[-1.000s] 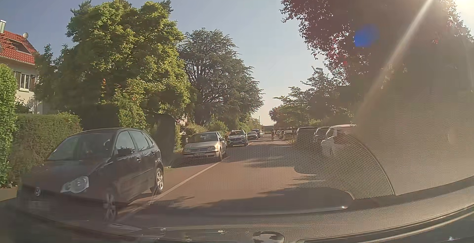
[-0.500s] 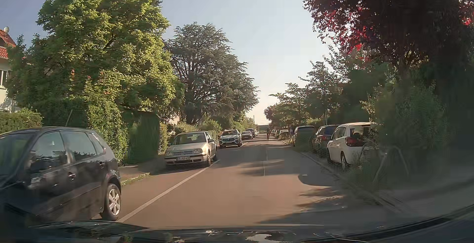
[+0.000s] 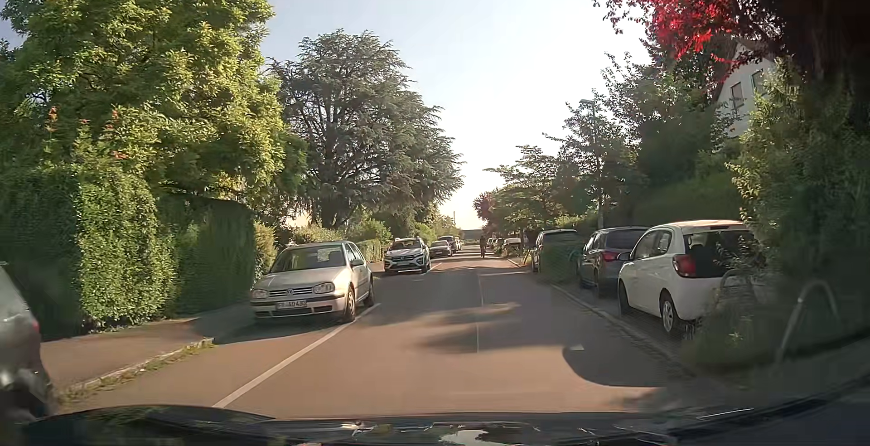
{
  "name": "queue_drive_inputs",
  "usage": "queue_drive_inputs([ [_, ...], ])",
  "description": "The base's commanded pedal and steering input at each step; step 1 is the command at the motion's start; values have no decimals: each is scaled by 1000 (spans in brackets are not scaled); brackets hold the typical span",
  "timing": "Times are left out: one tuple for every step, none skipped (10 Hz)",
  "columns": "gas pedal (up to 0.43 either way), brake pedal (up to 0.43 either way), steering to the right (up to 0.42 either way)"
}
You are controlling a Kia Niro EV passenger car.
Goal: Follow the waypoints while adhering to traffic rules and regulations
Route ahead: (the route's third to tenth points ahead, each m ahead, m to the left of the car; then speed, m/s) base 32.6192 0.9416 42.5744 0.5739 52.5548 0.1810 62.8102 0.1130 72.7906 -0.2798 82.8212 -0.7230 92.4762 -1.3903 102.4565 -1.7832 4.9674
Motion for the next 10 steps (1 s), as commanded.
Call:
queue_drive_inputs([
  [150,0,41],
  [150,0,41],
  [150,0,41],
  [150,0,41],
  [130,0,41],
  [110,0,40],
  [87,0,39],
  [87,0,37],
  [87,0,33],
  [98,0,24],
])
